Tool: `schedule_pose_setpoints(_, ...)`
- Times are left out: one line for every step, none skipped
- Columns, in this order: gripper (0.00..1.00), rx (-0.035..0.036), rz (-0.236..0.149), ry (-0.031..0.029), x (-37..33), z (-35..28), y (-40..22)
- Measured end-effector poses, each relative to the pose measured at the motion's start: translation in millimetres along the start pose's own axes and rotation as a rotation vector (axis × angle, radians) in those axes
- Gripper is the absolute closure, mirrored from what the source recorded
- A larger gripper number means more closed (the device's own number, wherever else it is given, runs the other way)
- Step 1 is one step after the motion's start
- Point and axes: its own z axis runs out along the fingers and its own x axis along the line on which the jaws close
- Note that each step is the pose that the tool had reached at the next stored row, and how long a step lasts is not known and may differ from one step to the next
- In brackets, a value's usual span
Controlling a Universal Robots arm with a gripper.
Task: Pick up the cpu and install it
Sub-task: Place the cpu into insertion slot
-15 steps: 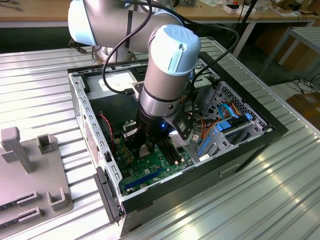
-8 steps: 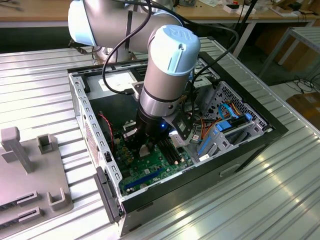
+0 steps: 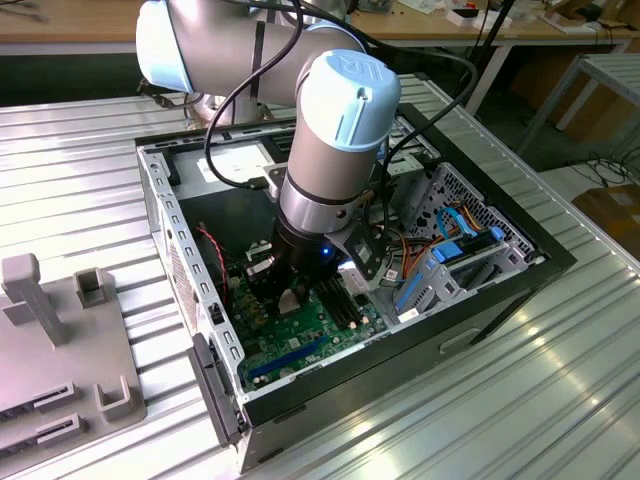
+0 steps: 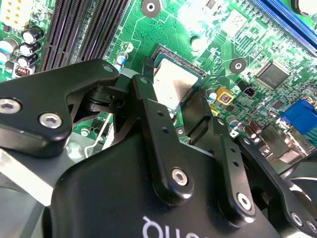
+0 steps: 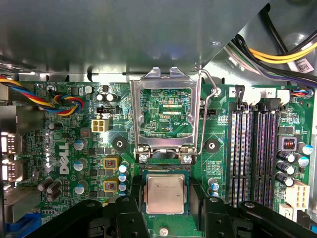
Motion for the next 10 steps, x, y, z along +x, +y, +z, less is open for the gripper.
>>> schedule_pose_setpoints(0.53,0.0,0.0,0.0,0.0,0.0,0.0)
schedule_pose_setpoints(0.53,0.0,0.0,0.0,0.0,0.0,0.0)
schedule_pose_setpoints(0.53,0.0,0.0,0.0,0.0,0.0,0.0)
schedule_pose_setpoints(0.53,0.0,0.0,0.0001,0.0,0.0,0.0)
schedule_pose_setpoints(0.53,0.0001,0.0,0.0,0.0,0.0,0.0)
schedule_pose_setpoints(0.53,0.0,0.0,0.0001,0.0,0.1,0.0)
schedule_pose_setpoints(0.53,0.0001,0.0,0.0,0.0,0.1,0.0)
schedule_pose_setpoints(0.53,0.0,0.0,0.0,0.0,0.1,0.0)
schedule_pose_setpoints(0.53,0.0,0.0,0.0,0.0,0.1,0.0)
schedule_pose_setpoints(0.53,0.0,0.0,0.0001,0.0,0.1,0.0)
